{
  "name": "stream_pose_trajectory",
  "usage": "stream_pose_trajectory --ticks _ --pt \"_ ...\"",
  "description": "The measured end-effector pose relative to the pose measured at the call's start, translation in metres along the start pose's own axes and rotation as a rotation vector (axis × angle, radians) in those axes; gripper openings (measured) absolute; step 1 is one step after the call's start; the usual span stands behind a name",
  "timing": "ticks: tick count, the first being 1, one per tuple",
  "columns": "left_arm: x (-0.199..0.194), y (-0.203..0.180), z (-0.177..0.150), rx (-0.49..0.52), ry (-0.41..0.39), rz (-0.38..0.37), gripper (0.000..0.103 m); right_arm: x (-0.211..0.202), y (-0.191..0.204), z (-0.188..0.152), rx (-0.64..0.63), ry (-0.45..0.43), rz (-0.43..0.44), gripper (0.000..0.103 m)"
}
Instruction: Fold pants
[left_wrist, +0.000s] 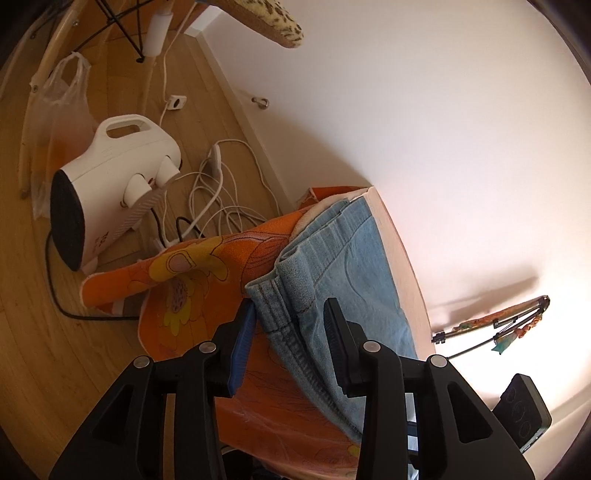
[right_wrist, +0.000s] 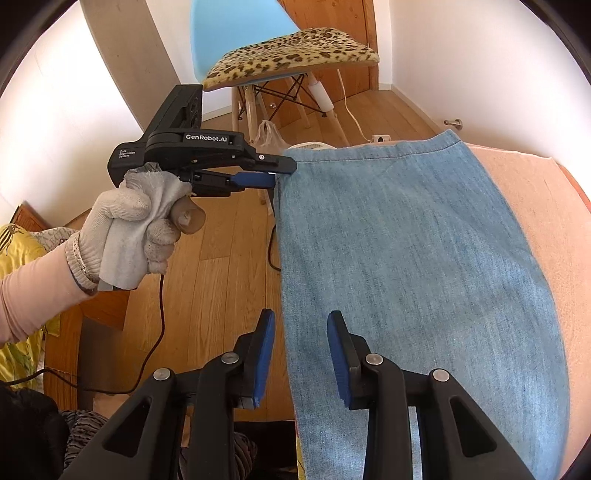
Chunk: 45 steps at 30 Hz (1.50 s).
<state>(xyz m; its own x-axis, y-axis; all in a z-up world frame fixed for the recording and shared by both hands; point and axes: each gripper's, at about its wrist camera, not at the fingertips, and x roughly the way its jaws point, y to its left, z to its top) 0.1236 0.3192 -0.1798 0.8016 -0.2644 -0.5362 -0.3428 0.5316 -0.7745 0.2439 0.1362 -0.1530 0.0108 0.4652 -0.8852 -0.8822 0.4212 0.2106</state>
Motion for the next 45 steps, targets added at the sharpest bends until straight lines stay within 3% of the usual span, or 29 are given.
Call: stream_pose_trajectory --ticks 3,9,10,12,17,24,26,27,29,38,45 --pt "0.004 -0.004 0.003 0.035 0.003 0.04 0.035 0.0 -0.002 -0.003 0.006 0.002 0.001 0.03" --pt "0.009 -0.003 0.005 -0.001 -0.021 0.052 0.035 0.004 -0.008 -0.007 0.033 0.002 0.009 0.03" --pt "0.008 -0.006 0.004 0.023 -0.041 0.062 0.035 0.004 -0.009 -0.008 0.035 0.003 0.008 0.03" --pt "0.005 -0.014 0.001 0.073 -0.07 0.101 0.025 0.005 -0.01 -0.009 0.04 0.008 0.003 0.03" --pt "0.001 -0.04 -0.005 0.233 -0.106 0.139 0.019 0.004 -0.015 -0.012 0.054 0.013 0.005 0.03" --pt "0.003 -0.08 -0.025 0.472 -0.111 0.071 0.017 -0.015 -0.045 -0.002 0.183 -0.044 0.02 0.039" --pt "0.008 -0.092 -0.036 0.538 -0.092 0.065 0.014 -0.021 -0.059 0.006 0.245 -0.065 0.031 0.042" --pt "0.011 -0.096 -0.041 0.562 -0.077 0.058 0.009 -0.023 -0.067 0.011 0.275 -0.072 0.036 0.052" --pt "0.015 -0.103 -0.049 0.604 -0.057 0.057 0.009 -0.026 -0.079 0.023 0.327 -0.093 0.039 0.064" --pt "0.025 -0.105 -0.057 0.614 -0.028 0.024 0.009 0.002 -0.113 0.098 0.441 -0.069 0.142 0.064" --pt "0.018 -0.108 -0.055 0.611 -0.024 -0.012 0.009 0.054 -0.122 0.143 0.47 0.002 0.123 0.063"
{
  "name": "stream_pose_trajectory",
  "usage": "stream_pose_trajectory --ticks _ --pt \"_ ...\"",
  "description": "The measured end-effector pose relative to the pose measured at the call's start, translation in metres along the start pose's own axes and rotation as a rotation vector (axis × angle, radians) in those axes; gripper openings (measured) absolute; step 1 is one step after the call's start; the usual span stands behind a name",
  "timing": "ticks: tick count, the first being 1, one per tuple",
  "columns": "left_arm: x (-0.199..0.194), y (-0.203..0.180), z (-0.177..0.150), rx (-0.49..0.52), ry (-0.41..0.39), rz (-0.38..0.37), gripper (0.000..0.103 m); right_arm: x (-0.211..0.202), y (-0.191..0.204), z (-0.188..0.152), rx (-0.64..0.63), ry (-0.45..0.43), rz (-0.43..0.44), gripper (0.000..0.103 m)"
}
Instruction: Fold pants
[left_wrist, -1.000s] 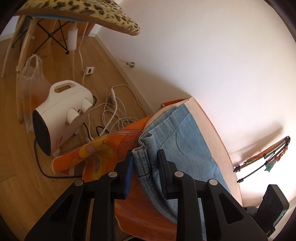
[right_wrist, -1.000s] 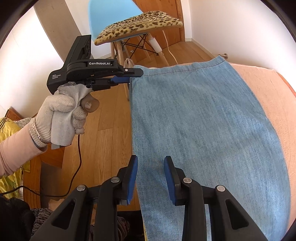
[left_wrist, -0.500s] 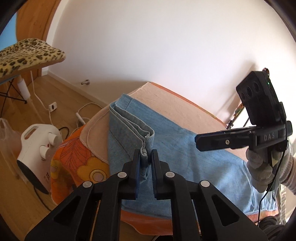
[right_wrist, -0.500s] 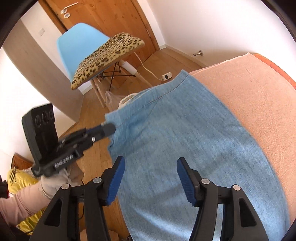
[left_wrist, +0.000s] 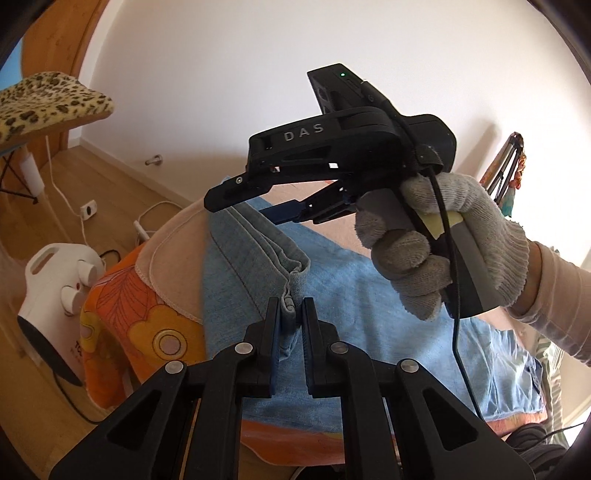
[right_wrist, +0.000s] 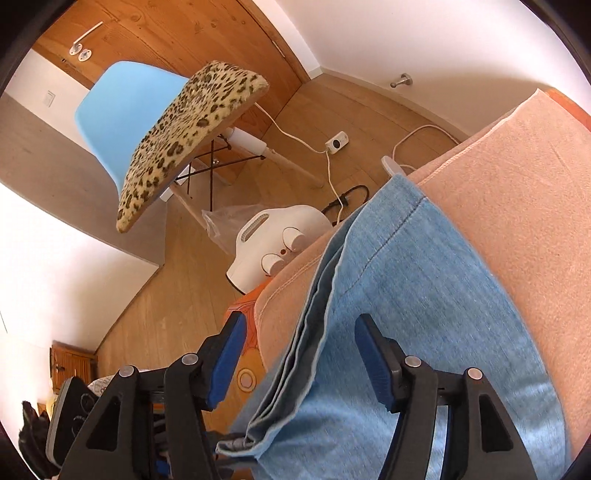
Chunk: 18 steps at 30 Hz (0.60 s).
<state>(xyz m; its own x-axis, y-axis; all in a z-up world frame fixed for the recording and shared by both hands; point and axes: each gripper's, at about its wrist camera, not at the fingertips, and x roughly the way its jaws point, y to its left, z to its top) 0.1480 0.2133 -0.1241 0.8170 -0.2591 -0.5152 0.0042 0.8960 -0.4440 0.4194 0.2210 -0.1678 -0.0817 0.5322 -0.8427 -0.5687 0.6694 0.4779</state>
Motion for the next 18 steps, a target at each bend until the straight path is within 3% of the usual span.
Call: stream_pose_trajectory --ticks 1,3,8,18 --pt "-0.001 0.0 0.001 -0.001 0.0 -0.005 0.009 0.006 0.0 0.005 0.014 0.008 -0.019 0.059" --pt "-0.003 -0.002 0.003 -0.004 -0.002 -0.018 0.009 0.015 -0.003 0.011 0.043 0.025 -0.045 0.032" --pt "-0.012 -0.011 0.005 -0.009 -0.016 -0.058 0.009 0.004 -0.006 0.005 0.029 0.014 -0.069 0.009" --pt "-0.03 -0.052 0.012 0.04 -0.06 -0.142 0.009 -0.073 -0.004 -0.018 0.059 -0.078 -0.113 0.005"
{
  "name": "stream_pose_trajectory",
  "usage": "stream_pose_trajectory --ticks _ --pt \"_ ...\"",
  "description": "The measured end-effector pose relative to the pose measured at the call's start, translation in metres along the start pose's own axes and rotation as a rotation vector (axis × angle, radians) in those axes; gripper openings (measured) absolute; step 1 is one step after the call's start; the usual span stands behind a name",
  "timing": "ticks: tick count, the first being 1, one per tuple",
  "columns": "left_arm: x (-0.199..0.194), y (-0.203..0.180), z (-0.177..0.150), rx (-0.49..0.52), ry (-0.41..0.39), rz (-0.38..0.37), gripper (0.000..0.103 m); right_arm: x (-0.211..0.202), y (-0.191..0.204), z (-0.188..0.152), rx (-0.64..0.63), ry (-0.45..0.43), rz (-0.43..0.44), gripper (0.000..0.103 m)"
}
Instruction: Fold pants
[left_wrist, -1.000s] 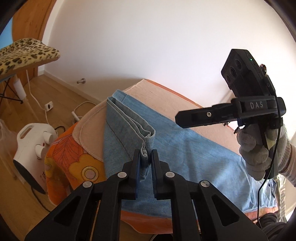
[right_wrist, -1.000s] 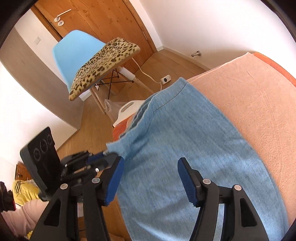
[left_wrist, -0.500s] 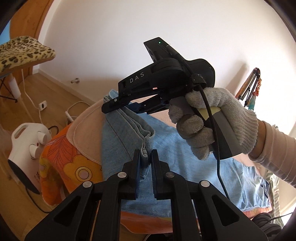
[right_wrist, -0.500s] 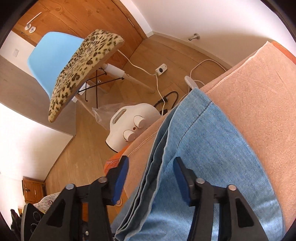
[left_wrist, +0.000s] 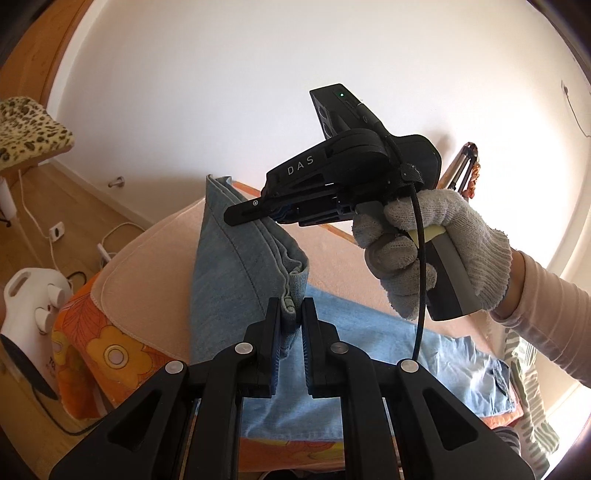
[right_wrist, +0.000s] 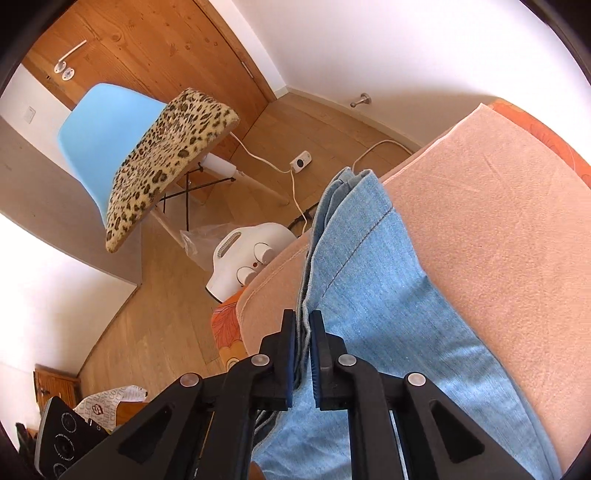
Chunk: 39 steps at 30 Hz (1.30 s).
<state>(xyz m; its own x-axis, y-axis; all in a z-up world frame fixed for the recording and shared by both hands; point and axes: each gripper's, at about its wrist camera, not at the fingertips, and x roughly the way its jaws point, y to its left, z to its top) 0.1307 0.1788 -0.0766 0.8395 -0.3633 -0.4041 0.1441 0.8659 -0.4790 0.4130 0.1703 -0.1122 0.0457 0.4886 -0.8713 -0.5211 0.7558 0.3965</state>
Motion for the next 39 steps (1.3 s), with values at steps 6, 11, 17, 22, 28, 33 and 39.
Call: stream_pose_trajectory --ticks 6,11,17,22,28,33,39 --pt "0.004 -0.033 -0.004 0.053 0.029 -0.076 0.009 -0.051 -0.02 -0.03 0.069 -0.067 -0.033 0.005" --pt "0.022 -0.067 -0.027 0.097 0.115 -0.148 0.009 -0.091 -0.062 -0.087 0.177 -0.127 -0.053 0.005" --pt "0.053 -0.109 -0.07 0.171 0.232 -0.192 0.009 -0.114 -0.121 -0.167 0.316 -0.156 -0.055 0.005" --pt "0.068 -0.127 -0.097 0.266 0.288 -0.141 0.009 -0.106 -0.154 -0.207 0.403 -0.169 -0.024 0.005" --pt "0.066 -0.127 -0.1 0.291 0.314 -0.109 0.009 -0.097 -0.17 -0.227 0.44 -0.189 0.041 0.032" --pt "0.059 -0.128 -0.091 0.269 0.296 -0.122 0.009 -0.101 -0.193 -0.233 0.491 -0.256 0.11 0.048" --pt "0.051 -0.125 -0.082 0.229 0.286 -0.142 0.009 -0.095 -0.219 -0.216 0.596 -0.303 0.176 0.048"
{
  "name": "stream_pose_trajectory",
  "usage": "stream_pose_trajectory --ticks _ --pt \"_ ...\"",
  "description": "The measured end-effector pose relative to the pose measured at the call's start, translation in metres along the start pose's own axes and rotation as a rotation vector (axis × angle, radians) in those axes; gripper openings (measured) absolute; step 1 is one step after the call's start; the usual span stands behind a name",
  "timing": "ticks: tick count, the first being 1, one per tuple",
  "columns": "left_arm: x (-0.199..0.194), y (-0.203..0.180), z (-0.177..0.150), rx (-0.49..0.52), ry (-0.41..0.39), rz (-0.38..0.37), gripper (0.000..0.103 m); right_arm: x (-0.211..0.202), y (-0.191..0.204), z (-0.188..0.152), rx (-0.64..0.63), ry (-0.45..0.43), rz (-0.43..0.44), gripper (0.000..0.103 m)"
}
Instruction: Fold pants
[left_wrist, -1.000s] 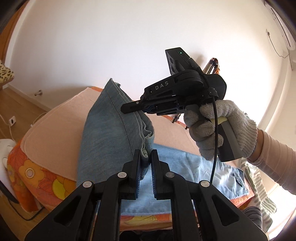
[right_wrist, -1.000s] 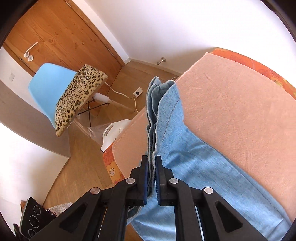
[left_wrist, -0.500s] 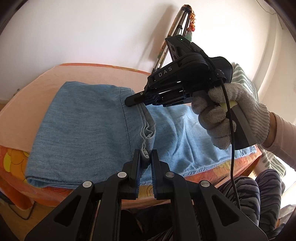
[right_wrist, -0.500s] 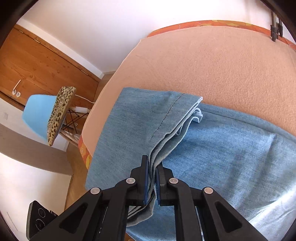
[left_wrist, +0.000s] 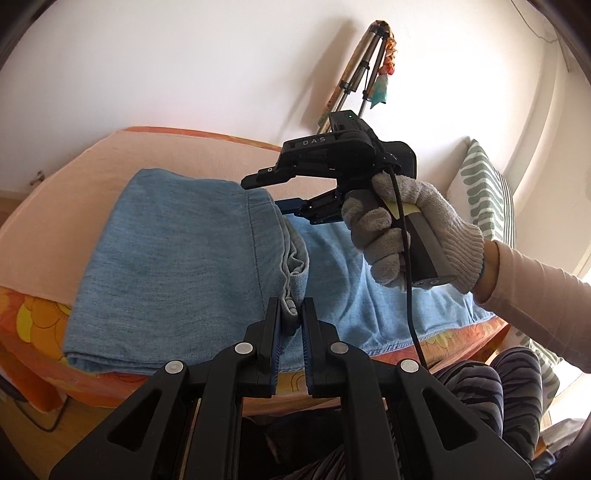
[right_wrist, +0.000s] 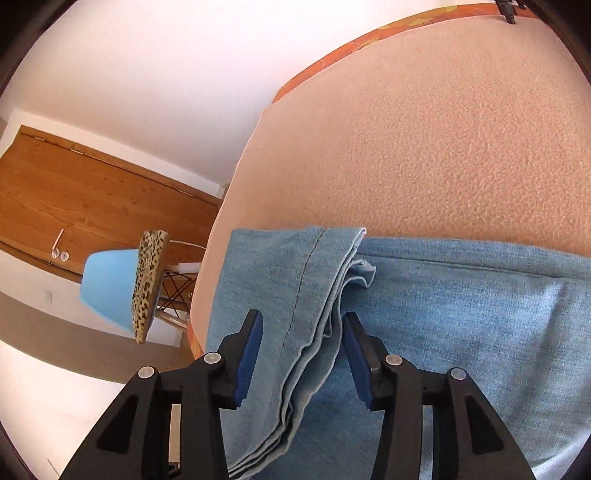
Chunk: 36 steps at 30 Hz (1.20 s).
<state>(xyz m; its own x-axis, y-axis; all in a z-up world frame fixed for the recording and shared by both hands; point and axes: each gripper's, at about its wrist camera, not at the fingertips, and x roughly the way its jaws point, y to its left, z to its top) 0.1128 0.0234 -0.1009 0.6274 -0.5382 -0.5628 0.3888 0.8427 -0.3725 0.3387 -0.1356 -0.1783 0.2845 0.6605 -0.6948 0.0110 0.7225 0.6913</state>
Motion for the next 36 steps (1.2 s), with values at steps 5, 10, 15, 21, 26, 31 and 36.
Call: stream_pose_trajectory --ticks 5,10,15,21,26,31,36 --pt "-0.002 -0.001 0.002 0.01 0.001 -0.002 0.009 0.012 0.005 0.016 0.003 -0.01 -0.044 0.029" --pt "-0.002 -0.007 0.005 0.017 -0.008 -0.032 0.009 0.004 0.033 0.022 -0.126 -0.008 -0.1 0.006" --pt "0.002 -0.031 0.013 0.051 -0.019 -0.09 0.009 -0.028 0.05 0.026 -0.2 -0.032 -0.162 0.005" --pt "0.014 -0.072 0.02 0.105 -0.016 -0.178 0.009 -0.073 0.056 0.025 -0.245 -0.068 -0.229 0.005" --pt "0.031 -0.111 0.022 0.134 0.002 -0.258 0.009 -0.121 0.036 0.022 -0.241 -0.092 -0.286 0.005" --pt "0.048 -0.154 0.022 0.176 0.023 -0.334 0.009 -0.17 0.011 0.016 -0.213 -0.132 -0.321 0.005" --pt "0.064 -0.189 0.018 0.21 0.051 -0.406 0.009 -0.215 -0.014 0.006 -0.191 -0.164 -0.363 0.005"
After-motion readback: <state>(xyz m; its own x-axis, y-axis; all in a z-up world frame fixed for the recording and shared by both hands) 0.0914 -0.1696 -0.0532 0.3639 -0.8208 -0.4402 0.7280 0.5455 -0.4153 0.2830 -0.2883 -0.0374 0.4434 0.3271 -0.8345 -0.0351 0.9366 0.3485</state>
